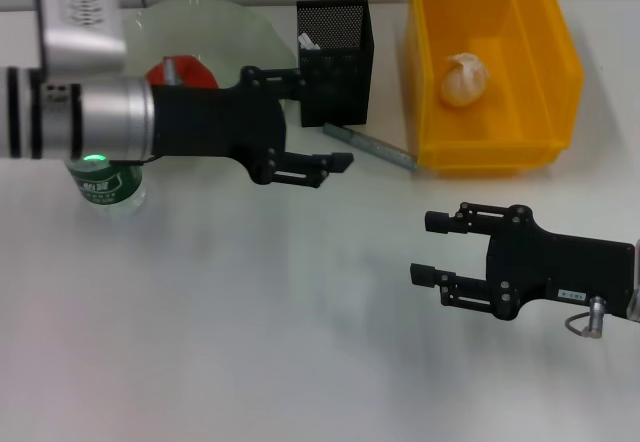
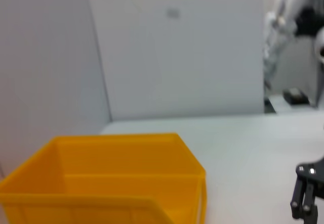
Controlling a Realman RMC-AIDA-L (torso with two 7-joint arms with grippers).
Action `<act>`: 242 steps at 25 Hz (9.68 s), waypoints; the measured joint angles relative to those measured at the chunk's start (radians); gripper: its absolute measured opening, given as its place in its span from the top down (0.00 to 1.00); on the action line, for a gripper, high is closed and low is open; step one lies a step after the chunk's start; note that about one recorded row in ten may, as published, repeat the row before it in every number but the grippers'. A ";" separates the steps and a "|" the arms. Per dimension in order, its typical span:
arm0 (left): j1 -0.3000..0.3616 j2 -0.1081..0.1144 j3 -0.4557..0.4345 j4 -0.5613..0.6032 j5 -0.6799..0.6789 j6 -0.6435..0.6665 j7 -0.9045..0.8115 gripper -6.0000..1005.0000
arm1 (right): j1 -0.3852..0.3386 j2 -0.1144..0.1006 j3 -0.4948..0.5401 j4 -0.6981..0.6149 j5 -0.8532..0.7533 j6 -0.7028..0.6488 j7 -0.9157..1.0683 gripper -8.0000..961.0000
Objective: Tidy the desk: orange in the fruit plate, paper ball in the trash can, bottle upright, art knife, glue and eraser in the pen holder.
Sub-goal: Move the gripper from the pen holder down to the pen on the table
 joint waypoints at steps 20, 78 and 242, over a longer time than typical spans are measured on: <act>-0.045 -0.006 0.483 0.297 0.172 -0.309 -0.271 0.20 | 0.005 0.003 0.006 0.013 0.001 0.000 0.003 0.34; 0.049 -0.006 0.873 0.363 0.143 -0.745 -0.213 0.20 | 0.018 0.005 0.026 0.057 0.003 0.002 -0.001 0.34; 0.381 0.098 0.378 -0.208 -0.566 0.057 0.191 0.24 | 0.884 0.014 -0.422 -0.180 -0.967 0.216 1.464 0.34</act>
